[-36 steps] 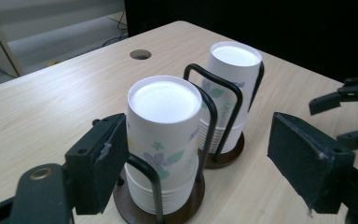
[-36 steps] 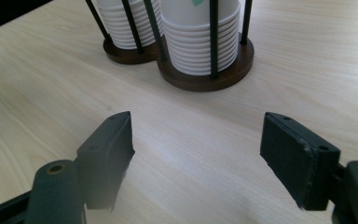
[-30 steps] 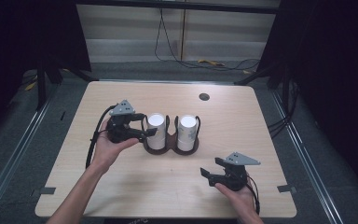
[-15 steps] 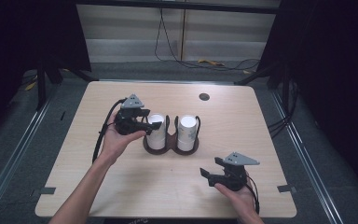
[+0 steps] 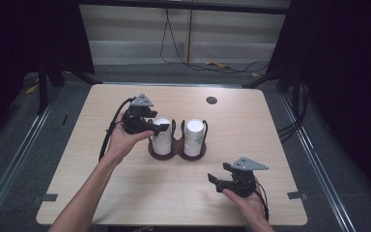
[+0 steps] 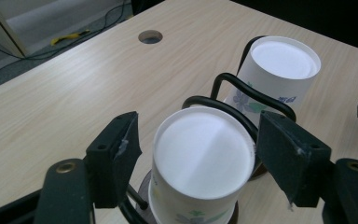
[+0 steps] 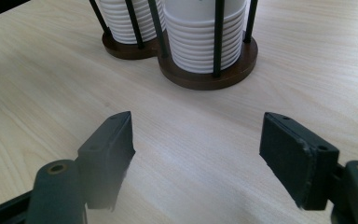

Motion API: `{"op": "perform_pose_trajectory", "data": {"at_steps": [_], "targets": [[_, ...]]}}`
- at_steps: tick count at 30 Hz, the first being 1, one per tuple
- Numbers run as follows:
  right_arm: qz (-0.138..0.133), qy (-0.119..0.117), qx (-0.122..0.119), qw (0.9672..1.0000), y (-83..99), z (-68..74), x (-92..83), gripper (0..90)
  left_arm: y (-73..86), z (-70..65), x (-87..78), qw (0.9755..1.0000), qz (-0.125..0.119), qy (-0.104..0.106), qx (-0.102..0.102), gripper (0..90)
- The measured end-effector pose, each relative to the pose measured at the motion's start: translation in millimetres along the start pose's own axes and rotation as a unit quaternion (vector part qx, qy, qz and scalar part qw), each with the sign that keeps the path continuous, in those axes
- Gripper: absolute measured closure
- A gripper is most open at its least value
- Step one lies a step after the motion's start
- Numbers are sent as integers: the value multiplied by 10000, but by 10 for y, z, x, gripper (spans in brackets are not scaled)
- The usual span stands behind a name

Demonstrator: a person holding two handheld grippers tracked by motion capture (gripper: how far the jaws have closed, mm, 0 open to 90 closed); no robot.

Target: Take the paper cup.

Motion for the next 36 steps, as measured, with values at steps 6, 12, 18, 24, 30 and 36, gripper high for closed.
{"op": "perform_pose_trajectory", "data": {"at_steps": [6,12,18,24,30,36], "targets": [[19,7,-32,10000,5,4,-5,261,-72,0,10,9990,419,-143,-64,299],[41,1,-45,10000,3,10,7,261,-139,-7,48,9977,648,-147,-92,313],[60,-13,-66,10000,5,13,5,260,-139,46,77,9965,804,-32,-205,348],[64,-26,-84,9999,5,16,10,257,-164,63,114,9926,1202,34,-166,326],[76,-22,-84,9999,5,15,13,253,-173,70,152,9901,1386,20,-236,299],[118,-28,-123,9999,9,26,19,251,-172,64,185,9876,1546,-9,-257,304]]}}
Point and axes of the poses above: each handheld gripper's, and its own axes: x roughly forward along the jaws, y roughly out of its underside, z roughly to its left, the point moved 2 cm from there along x, roughly forward along the jaws, and after that the axes turned 7 degrees about y, right-handed, at the moved point
